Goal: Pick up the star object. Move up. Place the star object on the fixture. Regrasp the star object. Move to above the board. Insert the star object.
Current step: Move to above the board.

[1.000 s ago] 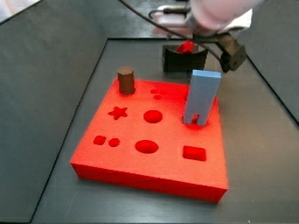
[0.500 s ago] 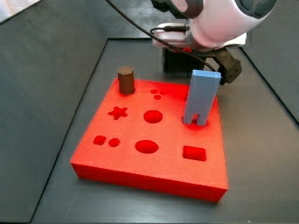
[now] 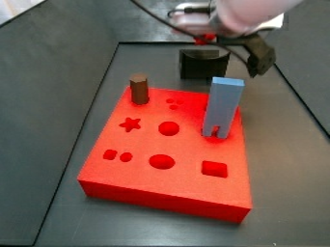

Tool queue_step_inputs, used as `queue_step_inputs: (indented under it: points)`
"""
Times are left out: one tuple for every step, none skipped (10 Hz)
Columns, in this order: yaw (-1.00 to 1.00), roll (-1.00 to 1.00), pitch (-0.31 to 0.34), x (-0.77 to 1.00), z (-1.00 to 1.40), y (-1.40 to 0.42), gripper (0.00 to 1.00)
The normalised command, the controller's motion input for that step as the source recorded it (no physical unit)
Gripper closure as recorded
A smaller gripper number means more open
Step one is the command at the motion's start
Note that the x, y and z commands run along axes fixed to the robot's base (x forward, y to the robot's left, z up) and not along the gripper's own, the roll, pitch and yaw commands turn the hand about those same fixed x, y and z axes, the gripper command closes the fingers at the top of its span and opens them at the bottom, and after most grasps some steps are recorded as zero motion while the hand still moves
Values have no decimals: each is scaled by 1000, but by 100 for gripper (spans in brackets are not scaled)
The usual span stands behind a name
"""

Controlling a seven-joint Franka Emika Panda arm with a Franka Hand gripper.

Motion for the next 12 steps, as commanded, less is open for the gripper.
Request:
queue_step_inputs:
  points:
    - [-9,54,-66,-21,1000,-41,100]
    - [-30,19,-53,-25,1000,-37,100]
    - [-59,-20,-19,-30,1000,-34,100]
    - [-64,-29,-2,-34,1000,-31,100]
    - [-60,-40,33,-39,1000,-29,100]
    - [-55,-45,50,-41,1000,-28,100]
    - [-33,-47,84,-50,1000,-25,100]
    - [-20,-45,94,-52,1000,-24,100]
    - [1,-42,106,-53,1000,-23,100]
    - [20,-36,111,-47,851,-20,100]
    - [44,-38,111,-33,613,-18,100]
    - [60,-41,110,-21,440,-12,100]
